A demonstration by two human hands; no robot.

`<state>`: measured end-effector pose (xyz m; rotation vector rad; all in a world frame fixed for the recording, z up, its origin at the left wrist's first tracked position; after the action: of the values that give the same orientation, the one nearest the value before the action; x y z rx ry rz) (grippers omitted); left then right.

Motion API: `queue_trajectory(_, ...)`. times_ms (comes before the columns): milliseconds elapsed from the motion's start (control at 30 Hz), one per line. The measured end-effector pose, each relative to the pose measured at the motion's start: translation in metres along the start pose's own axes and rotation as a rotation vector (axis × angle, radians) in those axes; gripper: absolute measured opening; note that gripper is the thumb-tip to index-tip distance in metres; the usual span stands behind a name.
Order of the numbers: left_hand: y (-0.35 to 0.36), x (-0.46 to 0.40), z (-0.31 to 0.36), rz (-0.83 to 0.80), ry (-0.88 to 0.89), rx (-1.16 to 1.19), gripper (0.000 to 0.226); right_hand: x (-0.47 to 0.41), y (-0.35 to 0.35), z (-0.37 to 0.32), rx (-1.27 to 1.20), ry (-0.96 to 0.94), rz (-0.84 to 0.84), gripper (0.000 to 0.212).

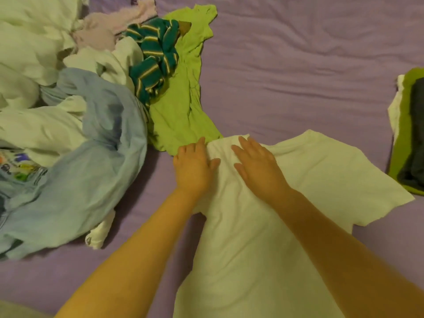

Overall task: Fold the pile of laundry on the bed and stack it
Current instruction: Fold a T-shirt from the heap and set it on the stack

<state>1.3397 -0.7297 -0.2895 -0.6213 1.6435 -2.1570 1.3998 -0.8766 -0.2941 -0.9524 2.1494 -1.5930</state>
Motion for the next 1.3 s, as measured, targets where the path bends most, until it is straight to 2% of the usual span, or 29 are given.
queue_trajectory(33, -0.001, -0.007, -0.007, -0.053, -0.069, 0.062, 0.054, -0.015, 0.001, -0.009, 0.0, -0.022, 0.008, 0.05)
queue_trajectory(100, -0.002, -0.014, -0.015, -0.105, -0.081, 0.201, 0.025, -0.04, 0.006, -0.021, -0.001, -0.048, -0.037, 0.054)
queue_trajectory(200, -0.008, -0.014, -0.015, -0.076, -0.005, 0.406, 0.03, -0.062, 0.006, -0.027, 0.002, -0.059, -0.141, 0.045)
queue_trajectory(300, -0.012, -0.009, -0.019, -0.151, -0.025, 0.587, 0.023, -0.075, -0.012, -0.027, -0.059, -0.03, 0.001, 0.025)
queue_trajectory(367, -0.013, -0.008, -0.023, -0.256, -0.016, 0.61, 0.027, -0.083, -0.026, -0.022, -0.17, 0.079, 0.072, 0.024)
queue_trajectory(467, -0.018, -0.013, -0.035, -0.345, -0.01, 0.528, 0.027, -0.096, -0.032, -0.014, -0.23, 0.166, 0.073, 0.022)
queue_trajectory(600, -0.031, -0.034, -0.068, -0.186, -0.148, 0.534, 0.036, -0.099, -0.023, -0.011, -0.244, 0.233, 0.108, 0.022)
queue_trajectory(700, -0.03, -0.044, -0.084, -0.076, -0.199, 0.465, 0.031, -0.08, -0.018, -0.023, -0.109, 0.193, 0.321, 0.033)
queue_trajectory(767, -0.028, -0.049, -0.086, -0.006, -0.174, 0.396, 0.027, -0.057, -0.007, -0.044, -0.034, 0.073, 0.425, 0.039)
queue_trajectory(800, -0.027, -0.051, -0.086, 0.02, -0.155, 0.347, 0.026, -0.044, 0.005, -0.055, 0.014, 0.013, 0.408, 0.044)
queue_trajectory(833, -0.026, -0.053, -0.085, 0.033, -0.134, 0.289, 0.025, -0.033, 0.021, -0.063, 0.068, -0.022, 0.315, 0.05)
queue_trajectory(933, -0.026, -0.051, -0.075, 0.13, -0.001, 0.062, 0.015, -0.017, 0.065, -0.06, 0.189, 0.041, 0.004, 0.066)
queue_trajectory(967, -0.028, -0.046, -0.068, 0.227, 0.078, -0.04, 0.01, -0.019, 0.072, -0.055, 0.202, 0.056, -0.025, 0.069)
queue_trajectory(1033, -0.026, -0.029, -0.05, 0.38, 0.249, -0.197, 0.02, -0.024, 0.075, -0.05, 0.209, 0.033, -0.05, 0.072)
queue_trajectory(1067, -0.021, -0.018, -0.04, 0.4, 0.331, -0.22, 0.025, -0.025, 0.073, -0.049, 0.207, 0.009, -0.058, 0.074)
queue_trajectory(1167, 0.0, 0.018, -0.017, 0.271, 0.51, -0.253, 0.038, -0.005, 0.062, -0.039, 0.235, -0.053, -0.042, 0.072)
queue_trajectory(1300, 0.038, 0.076, -0.004, -0.114, 0.596, -0.278, 0.056, 0.066, 0.06, -0.015, 0.339, -0.012, -0.103, 0.067)
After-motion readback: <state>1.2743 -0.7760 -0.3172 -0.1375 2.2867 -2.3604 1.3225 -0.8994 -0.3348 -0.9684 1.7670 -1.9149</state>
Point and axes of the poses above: each hand's wrist, its own x-axis away from the middle knuckle, its own y-axis out of the palm, z = x × y, the point moved 4 cm from there along -x, towards the middle knuckle, and after that the axes turned 12 degrees about z, right-handed, at the moved point
